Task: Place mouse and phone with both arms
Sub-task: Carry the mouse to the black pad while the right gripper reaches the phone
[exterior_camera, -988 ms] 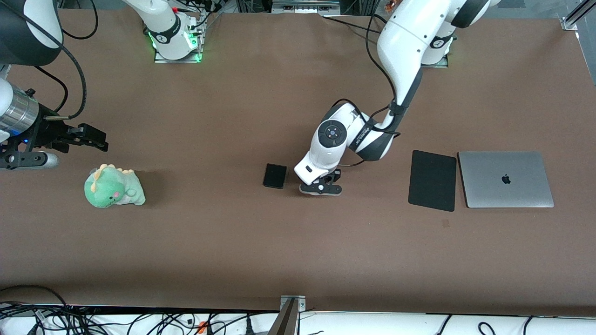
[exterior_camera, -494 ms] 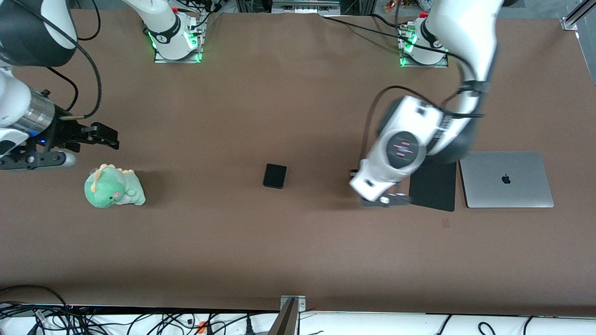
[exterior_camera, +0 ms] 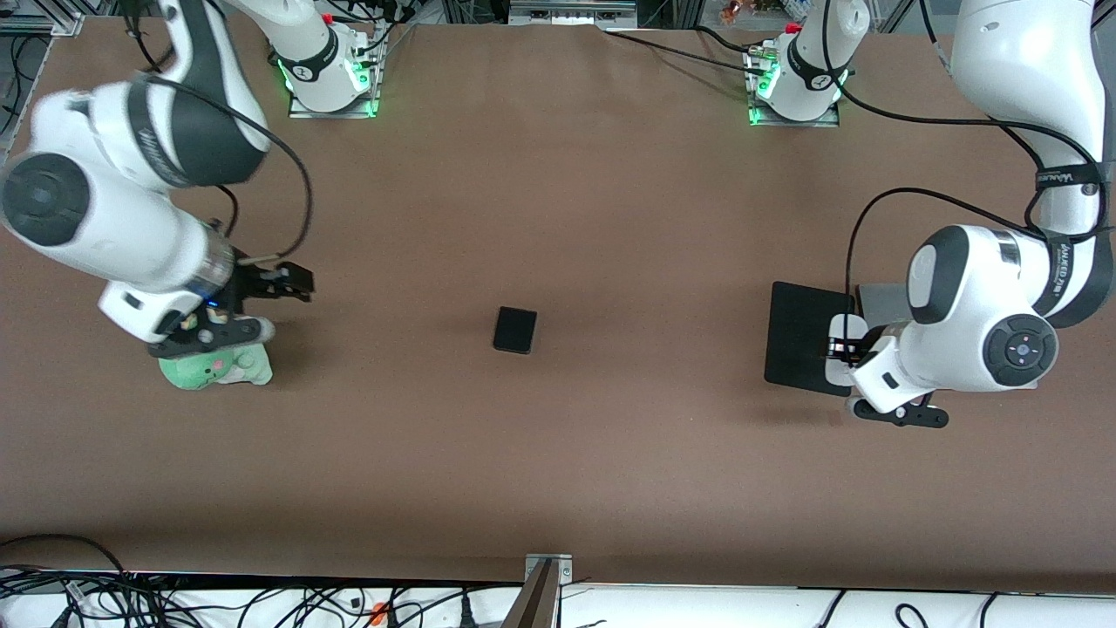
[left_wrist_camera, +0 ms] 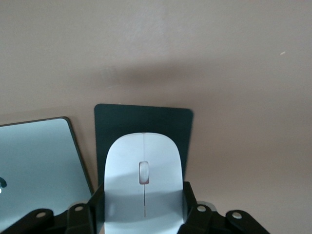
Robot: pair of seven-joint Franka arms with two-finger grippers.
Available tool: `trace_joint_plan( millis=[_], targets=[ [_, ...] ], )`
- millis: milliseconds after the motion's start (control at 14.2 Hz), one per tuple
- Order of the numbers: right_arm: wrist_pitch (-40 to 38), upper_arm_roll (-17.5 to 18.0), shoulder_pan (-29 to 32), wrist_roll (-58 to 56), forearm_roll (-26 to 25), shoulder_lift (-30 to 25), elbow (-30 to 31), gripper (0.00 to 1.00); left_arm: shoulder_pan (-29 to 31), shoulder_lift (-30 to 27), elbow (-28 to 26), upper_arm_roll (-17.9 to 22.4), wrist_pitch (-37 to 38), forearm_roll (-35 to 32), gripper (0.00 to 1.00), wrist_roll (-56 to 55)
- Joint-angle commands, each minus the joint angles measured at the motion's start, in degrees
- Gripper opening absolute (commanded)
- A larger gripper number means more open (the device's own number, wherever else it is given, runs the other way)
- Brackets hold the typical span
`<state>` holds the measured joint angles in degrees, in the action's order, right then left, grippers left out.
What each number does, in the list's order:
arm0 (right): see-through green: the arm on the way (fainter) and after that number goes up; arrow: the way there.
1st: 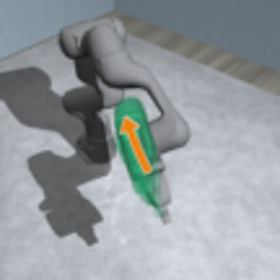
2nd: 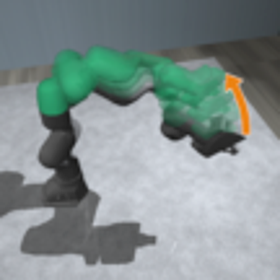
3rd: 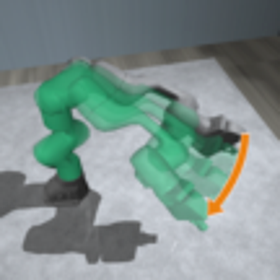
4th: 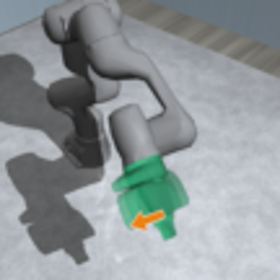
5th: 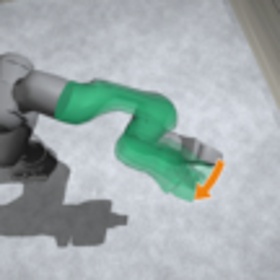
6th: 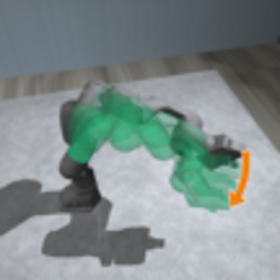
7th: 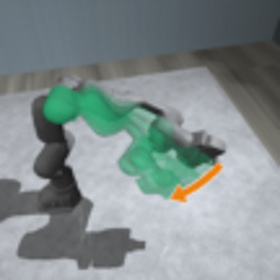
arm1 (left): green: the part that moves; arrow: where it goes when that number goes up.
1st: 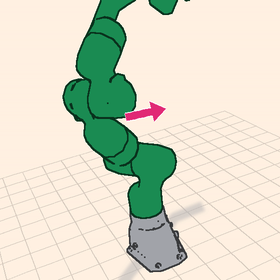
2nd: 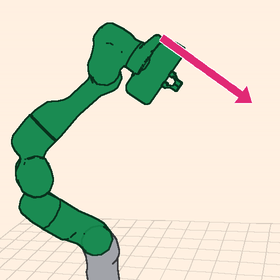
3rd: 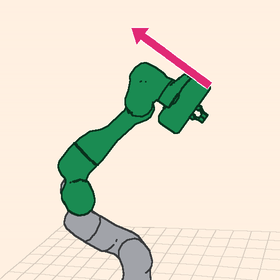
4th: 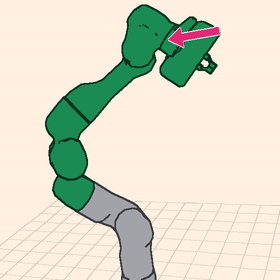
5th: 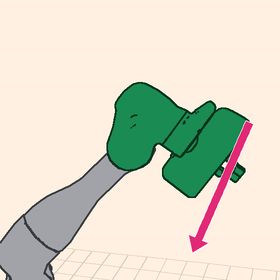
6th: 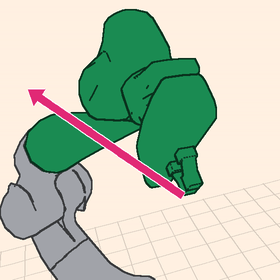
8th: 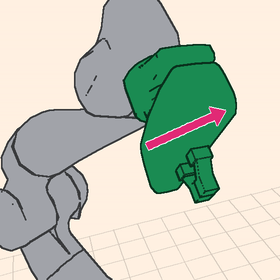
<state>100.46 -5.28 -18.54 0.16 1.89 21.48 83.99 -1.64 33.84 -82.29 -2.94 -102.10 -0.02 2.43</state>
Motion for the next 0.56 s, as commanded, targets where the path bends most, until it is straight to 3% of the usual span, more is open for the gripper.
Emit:
trace_joint_plan(
  millis=[0,212,494],
  targets=[
    [5.3,-0.3,-3.2,2.8,0.4,4.1,-0.7,1.00,0.5,-5.8,-13.5,-1.0,-9.7,-1.1,0.27,2.3],
    [11.1,-0.3,-8.0,19.4,0.6,8.7,-0.6,1.00,0.7,-9.5,-26.7,-0.9,-24.6,-1.1,0.27,4.8],
    [18.4,-0.3,-13.4,31.6,0.5,14.0,-0.6,1.00,2.8,-9.1,-33.9,-1.0,-36.0,-1.1,0.28,8.4]
  ],
)
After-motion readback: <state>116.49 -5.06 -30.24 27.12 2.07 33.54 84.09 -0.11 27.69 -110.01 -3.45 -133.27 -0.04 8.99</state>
